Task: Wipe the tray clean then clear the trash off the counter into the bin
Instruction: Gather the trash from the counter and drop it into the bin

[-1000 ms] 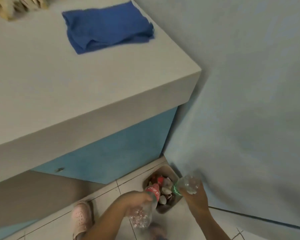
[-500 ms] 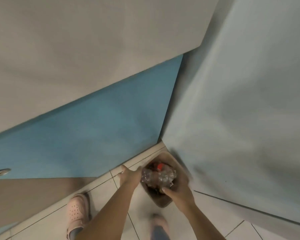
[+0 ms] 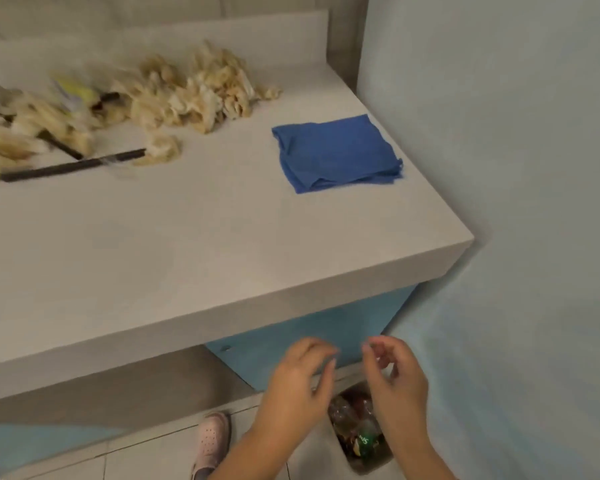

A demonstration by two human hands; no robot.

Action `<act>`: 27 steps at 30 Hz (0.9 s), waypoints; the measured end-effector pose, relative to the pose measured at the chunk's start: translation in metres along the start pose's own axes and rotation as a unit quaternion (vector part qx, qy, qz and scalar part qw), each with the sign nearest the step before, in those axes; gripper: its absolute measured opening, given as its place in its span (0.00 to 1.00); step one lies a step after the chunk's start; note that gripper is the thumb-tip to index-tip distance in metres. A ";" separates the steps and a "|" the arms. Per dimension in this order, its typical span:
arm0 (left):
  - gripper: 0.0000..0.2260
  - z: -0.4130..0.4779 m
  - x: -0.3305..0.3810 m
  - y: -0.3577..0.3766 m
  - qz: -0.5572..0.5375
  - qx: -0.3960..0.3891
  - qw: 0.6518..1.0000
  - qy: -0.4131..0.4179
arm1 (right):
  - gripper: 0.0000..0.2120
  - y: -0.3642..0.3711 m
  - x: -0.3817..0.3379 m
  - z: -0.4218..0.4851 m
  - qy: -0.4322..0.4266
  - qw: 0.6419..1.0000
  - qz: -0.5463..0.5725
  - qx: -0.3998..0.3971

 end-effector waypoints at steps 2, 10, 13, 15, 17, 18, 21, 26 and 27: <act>0.07 -0.001 0.020 -0.069 -0.019 0.079 0.996 0.037 | 0.02 0.012 -0.073 0.003 -0.095 0.995 0.026 0.016; 0.08 0.020 -0.011 -0.252 -0.034 0.201 0.979 -0.021 | 0.10 0.136 -0.222 0.034 -0.191 0.972 0.041 -0.130; 0.08 0.037 -0.048 -0.297 -0.034 0.211 0.976 -0.038 | 0.10 0.185 -0.249 0.044 -0.203 0.967 0.039 -0.150; 0.11 0.053 -0.072 -0.328 -0.037 0.208 0.977 -0.039 | 0.10 0.213 -0.264 0.052 -0.216 0.965 0.036 -0.142; 0.11 0.075 -0.095 -0.354 -0.053 0.196 0.978 -0.043 | 0.11 0.237 -0.275 0.063 -0.216 0.968 0.030 -0.127; 0.10 0.087 -0.105 -0.364 -0.065 0.190 0.979 -0.044 | 0.11 0.247 -0.280 0.070 -0.216 0.969 0.028 -0.119; 0.08 0.129 -0.131 -0.382 -0.084 0.161 0.982 -0.053 | 0.11 0.267 -0.291 0.093 -0.221 0.971 0.013 -0.095; 0.12 0.208 -0.144 -0.364 0.023 0.110 0.993 -0.025 | 0.07 0.270 -0.307 0.146 -0.228 0.972 0.004 -0.056; 0.14 0.226 -0.140 -0.356 0.059 0.105 0.993 -0.005 | 0.06 0.270 -0.311 0.162 -0.224 0.973 0.007 -0.054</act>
Point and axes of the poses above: each hand's wrist, its own z-axis towards the middle knuckle, its own y-axis out of the palm, x = y × z, the point moved 5 cm from there along z, towards the middle knuckle, and after that the axes turned 13 degrees about z, right-handed, at the moved point
